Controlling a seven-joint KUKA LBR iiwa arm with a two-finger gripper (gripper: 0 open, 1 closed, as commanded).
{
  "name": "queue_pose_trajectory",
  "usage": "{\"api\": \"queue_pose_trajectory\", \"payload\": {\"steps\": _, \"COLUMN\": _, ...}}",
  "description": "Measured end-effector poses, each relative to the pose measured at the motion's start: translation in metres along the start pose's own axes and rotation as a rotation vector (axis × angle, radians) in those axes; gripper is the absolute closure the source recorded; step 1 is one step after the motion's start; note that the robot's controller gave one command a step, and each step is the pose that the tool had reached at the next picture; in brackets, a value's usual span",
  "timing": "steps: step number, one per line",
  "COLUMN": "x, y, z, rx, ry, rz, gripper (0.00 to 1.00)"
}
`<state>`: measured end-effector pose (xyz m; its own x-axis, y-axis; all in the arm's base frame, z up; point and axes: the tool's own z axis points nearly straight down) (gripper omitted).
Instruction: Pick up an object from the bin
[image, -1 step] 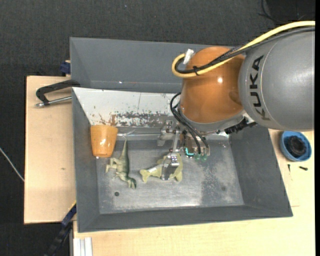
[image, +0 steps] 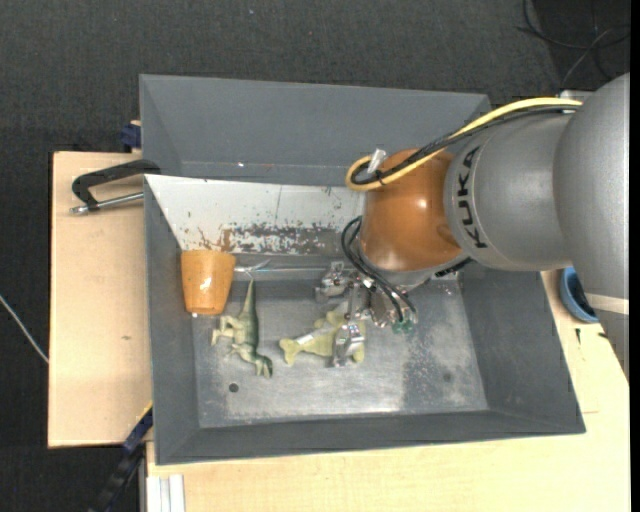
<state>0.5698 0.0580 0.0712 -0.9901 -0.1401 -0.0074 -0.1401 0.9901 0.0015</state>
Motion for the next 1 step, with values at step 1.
{"api": "queue_pose_trajectory", "payload": {"steps": 1, "x": -0.0016, "y": 0.0011, "z": -0.0017, "rx": -0.001, "ry": 0.002, "rz": 0.0, "gripper": 0.0}}
